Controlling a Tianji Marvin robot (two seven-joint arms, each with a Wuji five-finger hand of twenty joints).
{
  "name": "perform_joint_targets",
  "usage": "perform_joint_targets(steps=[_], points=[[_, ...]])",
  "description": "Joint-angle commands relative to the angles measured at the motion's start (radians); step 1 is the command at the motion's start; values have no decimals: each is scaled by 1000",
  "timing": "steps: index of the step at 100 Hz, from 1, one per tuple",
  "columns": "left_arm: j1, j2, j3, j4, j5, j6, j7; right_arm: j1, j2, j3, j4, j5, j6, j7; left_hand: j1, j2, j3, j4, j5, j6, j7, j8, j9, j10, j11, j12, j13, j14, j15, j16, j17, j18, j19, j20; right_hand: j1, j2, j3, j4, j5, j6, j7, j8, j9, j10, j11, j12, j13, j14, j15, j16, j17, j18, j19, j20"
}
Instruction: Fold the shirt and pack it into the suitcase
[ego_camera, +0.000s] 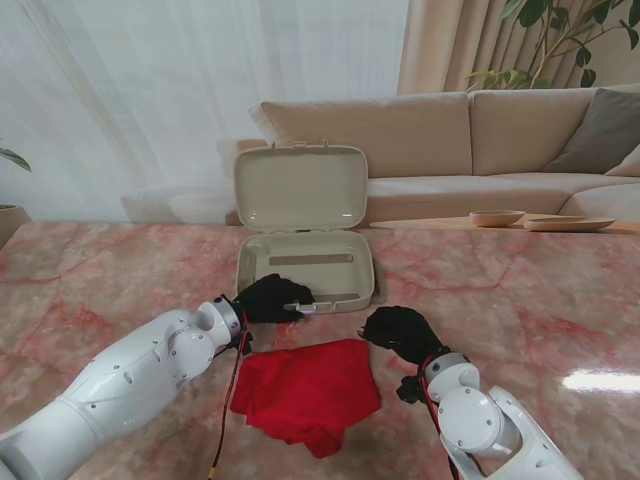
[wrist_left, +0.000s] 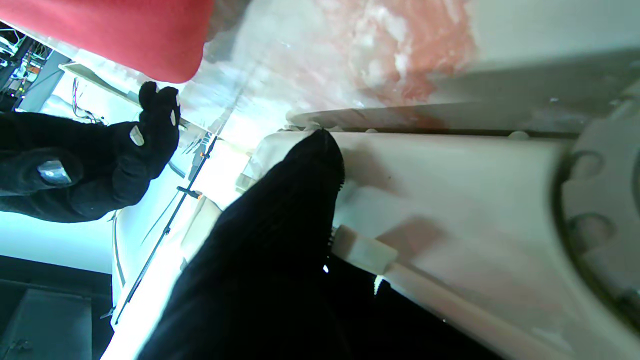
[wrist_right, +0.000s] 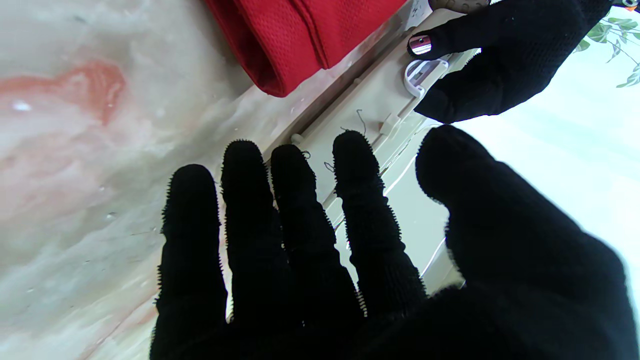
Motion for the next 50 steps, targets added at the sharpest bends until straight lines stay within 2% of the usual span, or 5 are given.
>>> perform_joint_targets(steps=[1,25,36,42,50], points=[[-2,-3,1,8,5,1,10,-3,-3,-2,7,6,8,14,22,28,105,32,10,-158,-4,-5,-38,2,-15,-17,-38,9,-106,-90,-24,20,-29,-11,9,1,-2,-20,-9,-12,16,-17,9,-11,15,-2,1,-14,11,-18,-2,-22,18,6],[-3,-2,-1,4,10,-3,13,-1,-4,-3,10,6,10,14,-31,27,146,38,-1,-158,-50,-8,-89,12,18,-63,-71,3,-103,-142,-42,26,-46,-16,11,-10,6,-21,-10,-14,22,-18,12,-10,14,-3,1,-13,9,-19,-4,-19,16,6],[-1,-3,-3,4,15,-6,24,1,-3,-4,13,6,10,15,-58,29,155,46,-13,-154,-80,-12,-103,12,32,-84,-83,-3,-97,-208,-46,29,-49,-16,25,-36,18,-24,-15,-15,31,-19,15,-13,14,-3,5,-13,10,-19,-2,-18,15,5],[2,-2,-6,2,18,-5,28,2,-4,-4,15,5,10,14,-74,30,163,52,-18,-153,-90,-12,-111,12,39,-95,-87,-3,-93,-242,-47,32,-52,-16,33,-55,42,-37,-27,-14,74,-52,18,-13,15,-2,8,-13,11,-19,0,-16,15,3],[6,0,-11,-4,23,-3,29,4,-4,-5,17,5,10,12,-86,30,164,53,-20,-152,-93,-11,-119,11,41,-102,-93,-5,-90,-255,-53,35,-56,-17,40,-66,45,-38,-29,-16,80,-53,20,-14,16,-2,10,-15,12,-19,2,-17,16,3]])
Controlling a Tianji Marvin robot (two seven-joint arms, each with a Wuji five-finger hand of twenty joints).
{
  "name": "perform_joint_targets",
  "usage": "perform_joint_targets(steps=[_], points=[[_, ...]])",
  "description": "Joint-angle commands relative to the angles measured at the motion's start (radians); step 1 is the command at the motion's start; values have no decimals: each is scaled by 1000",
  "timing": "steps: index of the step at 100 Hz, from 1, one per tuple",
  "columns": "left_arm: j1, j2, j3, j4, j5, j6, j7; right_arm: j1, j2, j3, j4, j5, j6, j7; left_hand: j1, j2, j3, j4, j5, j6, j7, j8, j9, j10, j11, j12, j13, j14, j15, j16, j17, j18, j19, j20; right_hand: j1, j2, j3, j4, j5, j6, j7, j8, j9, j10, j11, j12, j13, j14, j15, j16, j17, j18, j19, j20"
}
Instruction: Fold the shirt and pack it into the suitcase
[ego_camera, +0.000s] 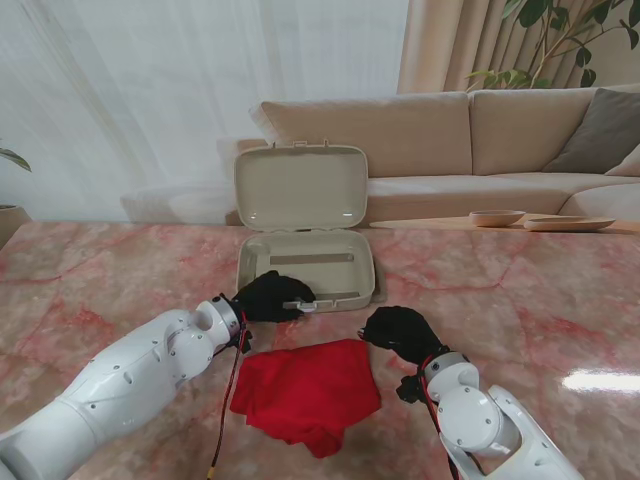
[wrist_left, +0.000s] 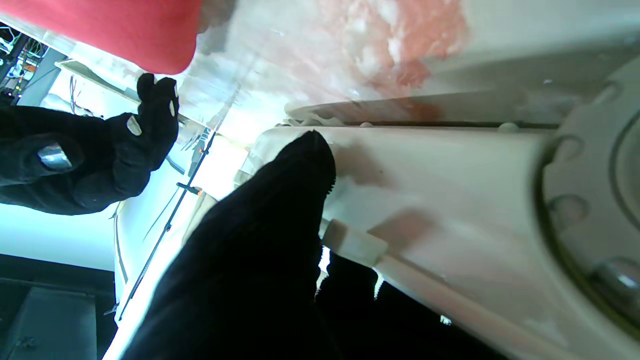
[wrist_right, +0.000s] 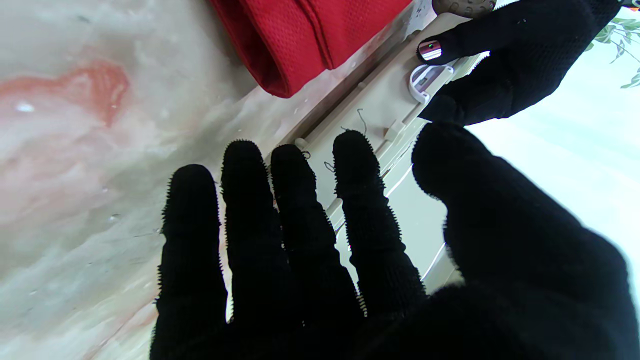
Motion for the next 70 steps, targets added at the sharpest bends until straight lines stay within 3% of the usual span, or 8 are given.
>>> perform_joint_targets(steps=[1,16,42,70], points=[[5,0,-4,-7,5,1,5,-3,-4,-2,8,4,7,11,-14,38,87,51,-22,-92,-12,-1,-34,2,16,-13,-35,3,-37,-37,-18,21,-20,-9,30,-25,18,-39,-24,-16,28,-16,20,-14,16,-2,11,-14,12,-19,3,-17,16,3],[10,6,-10,-19,17,0,1,-1,-4,-3,13,3,6,9,-43,41,104,71,-21,-91,-26,-3,-49,3,27,-52,-45,4,-45,-57,-26,26,-30,-12,27,-26,23,-43,-27,-17,35,-22,21,-14,17,-2,12,-15,13,-19,4,-18,18,3],[15,20,-15,-42,19,-6,-41,2,-5,-6,17,6,6,9,-66,43,98,74,-28,-95,-39,-7,-71,4,24,-98,-71,6,-70,-75,-49,32,-49,-17,27,-17,21,-44,-29,-15,39,-28,18,-16,21,-1,13,-17,16,-18,5,-22,23,4],[16,31,-19,-61,28,-6,-74,6,-5,-9,22,0,10,5,-105,45,82,79,-69,-77,-81,-20,-106,15,6,-125,-106,11,-103,-96,-72,33,-71,-21,116,-18,23,-49,-60,-20,126,-79,23,-19,32,-2,17,-22,21,-17,8,-23,26,1]])
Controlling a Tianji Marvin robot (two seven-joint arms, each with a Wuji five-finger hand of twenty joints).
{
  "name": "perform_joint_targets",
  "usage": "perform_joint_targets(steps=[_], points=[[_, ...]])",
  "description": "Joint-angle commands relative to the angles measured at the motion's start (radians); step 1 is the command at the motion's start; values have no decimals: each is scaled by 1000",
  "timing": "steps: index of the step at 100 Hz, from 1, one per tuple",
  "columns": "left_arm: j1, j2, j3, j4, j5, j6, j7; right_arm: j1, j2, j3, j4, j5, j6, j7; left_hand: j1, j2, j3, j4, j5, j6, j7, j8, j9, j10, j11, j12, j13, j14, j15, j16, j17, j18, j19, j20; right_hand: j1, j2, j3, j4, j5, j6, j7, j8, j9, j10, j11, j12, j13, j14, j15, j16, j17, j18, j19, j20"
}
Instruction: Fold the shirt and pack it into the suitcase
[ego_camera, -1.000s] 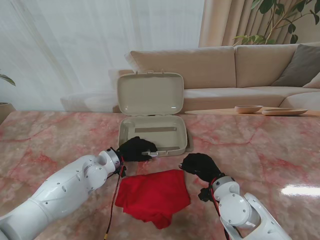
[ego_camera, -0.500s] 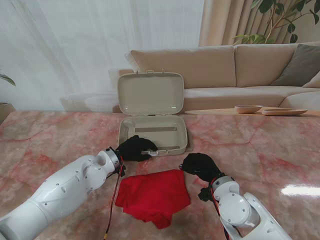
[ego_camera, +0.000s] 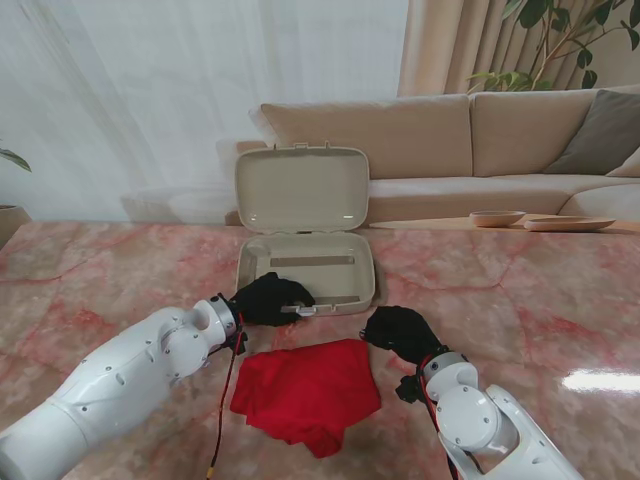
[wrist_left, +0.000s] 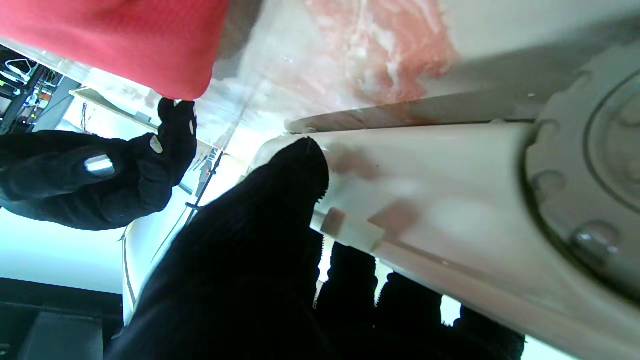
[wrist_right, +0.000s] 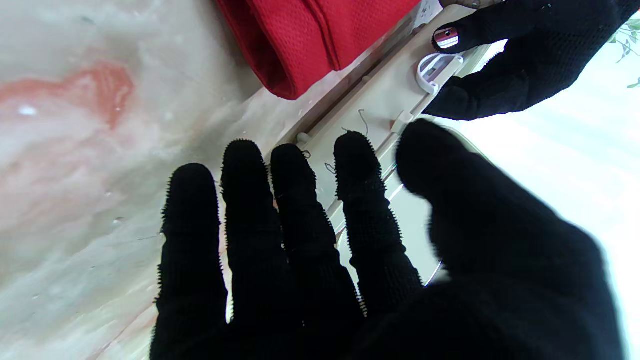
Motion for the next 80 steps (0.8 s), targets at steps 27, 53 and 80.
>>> perform_joint_targets(steps=[27,53,80], points=[[-1,-1,-5,-7,-2,0,-1,-2,-4,-2,9,2,10,11,-132,20,-52,25,-116,-46,-116,-36,-95,32,-35,-31,-91,16,-57,-34,-48,23,-52,-7,29,-22,9,-55,-34,-20,30,-25,24,-19,18,-4,17,-18,10,-19,-1,-21,23,-2],[4,2,-17,-17,-2,2,-8,0,-4,-2,11,3,12,12,-171,29,-132,25,-138,-33,-170,-42,-140,49,-70,-53,-132,37,-98,-65,-76,25,-95,-12,23,-27,17,-58,-34,-20,35,-30,26,-16,15,-5,19,-16,9,-20,-2,-17,21,-3],[17,1,-42,-35,2,11,5,2,-4,-3,15,4,10,12,-162,63,-228,32,-153,-27,-207,-38,-167,57,-84,-63,-184,54,-132,-108,-107,0,-163,-70,6,-29,14,-61,-35,-20,37,-33,26,-17,15,-5,19,-16,9,-20,0,-20,22,-4]])
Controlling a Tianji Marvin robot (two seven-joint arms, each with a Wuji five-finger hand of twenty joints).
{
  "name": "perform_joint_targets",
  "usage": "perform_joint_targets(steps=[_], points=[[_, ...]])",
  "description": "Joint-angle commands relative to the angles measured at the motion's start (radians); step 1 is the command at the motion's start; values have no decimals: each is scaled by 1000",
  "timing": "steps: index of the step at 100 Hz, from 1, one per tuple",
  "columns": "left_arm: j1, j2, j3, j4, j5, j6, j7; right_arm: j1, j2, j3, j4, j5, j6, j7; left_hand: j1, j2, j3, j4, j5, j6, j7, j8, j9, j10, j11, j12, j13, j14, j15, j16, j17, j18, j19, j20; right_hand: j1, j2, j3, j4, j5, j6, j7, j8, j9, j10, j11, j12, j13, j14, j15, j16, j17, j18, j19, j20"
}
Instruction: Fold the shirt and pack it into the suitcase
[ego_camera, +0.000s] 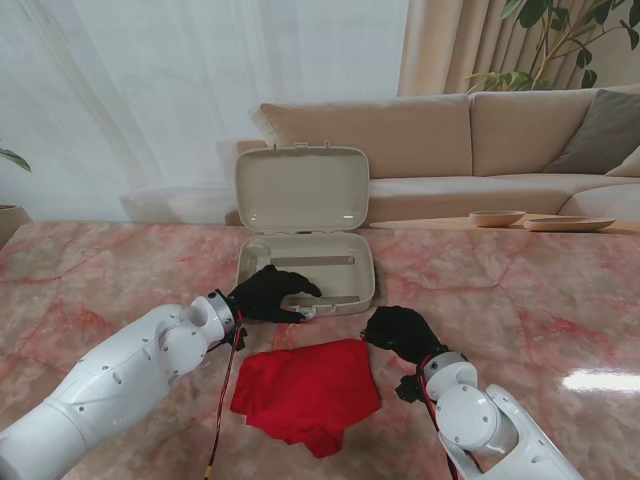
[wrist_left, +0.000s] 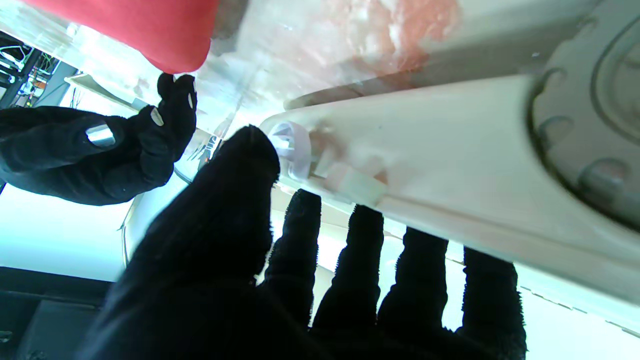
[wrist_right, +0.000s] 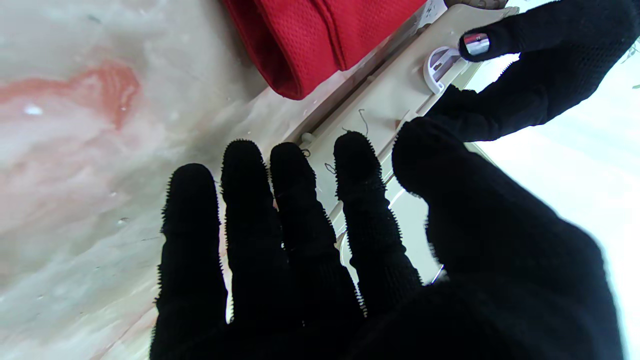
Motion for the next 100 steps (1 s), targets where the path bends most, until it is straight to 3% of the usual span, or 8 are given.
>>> perform_joint_targets(steps=[1,23,26,35,40,61,76,100], points=[[5,0,-7,-12,1,8,7,-3,-3,-1,7,4,5,11,-23,34,-66,30,-30,6,-25,0,-41,12,-18,-13,-42,30,-19,-27,-21,-10,-30,-37,6,-20,15,-41,-35,-20,23,-17,12,-17,14,-5,19,-16,8,-20,-1,-20,22,-4],[58,11,-82,-106,11,50,-9,-2,-4,1,12,5,0,8,-33,58,-106,29,-29,9,-31,1,-42,16,-23,-15,-61,35,-28,-35,-32,-23,-47,-55,-36,-15,3,-32,-15,-15,-32,14,7,-15,16,-4,16,-19,10,-18,-3,-23,25,-3],[72,14,-100,-132,12,63,-16,-2,-4,2,11,4,-1,7,12,87,-206,38,-26,10,-46,4,-40,17,-28,-13,-64,35,-28,-45,-33,-23,-41,-71,-39,-15,2,-32,-14,-14,-35,14,6,-15,16,-4,15,-18,10,-18,-4,-23,25,-3],[121,26,-154,-222,13,109,-60,-8,-3,7,4,-3,-5,7,8,110,-239,39,-35,13,-56,2,-48,24,-38,-18,-79,41,-37,-50,-42,-29,-50,-77,-50,-10,-1,-29,-11,-12,-48,15,2,-14,15,-4,12,-18,9,-18,-5,-24,26,-3],[150,29,-184,-271,10,132,-77,-13,-2,10,-2,-9,-10,5,86,154,-410,55,-26,16,-73,11,-46,27,-40,-19,-78,44,-39,-49,-42,-30,-53,-76,-53,-10,-3,-28,-10,-12,-55,18,1,-13,15,-4,12,-17,10,-18,-5,-24,26,-2],[301,49,-303,-510,-83,268,-218,-45,5,28,-47,-43,-39,10,-61,241,-444,50,3,56,-129,-2,-49,60,-86,-24,-71,57,-19,-13,-59,-30,-39,-35,-79,-92,33,-26,13,-10,-166,86,-12,-15,9,-7,7,-20,4,-21,-8,-25,21,-3],[408,52,-363,-645,-113,339,-240,-76,12,39,-87,-93,-72,5,-80,253,-442,50,41,85,-146,2,-27,74,-97,-16,-48,68,-2,15,-51,-25,-31,1,-145,-141,84,-7,56,-4,-390,297,-34,-17,3,-11,-4,-27,-6,-25,-12,-28,8,-8],[562,58,-411,-811,9,407,-208,-136,25,43,-158,-266,-110,-38,-78,243,-441,52,75,127,-162,10,20,69,-90,3,-4,70,23,42,-22,-15,-13,34,-234,-177,87,-20,-23,17,-447,294,-105,-9,-30,-23,-56,-33,-38,-37,-39,-36,-29,-19]])
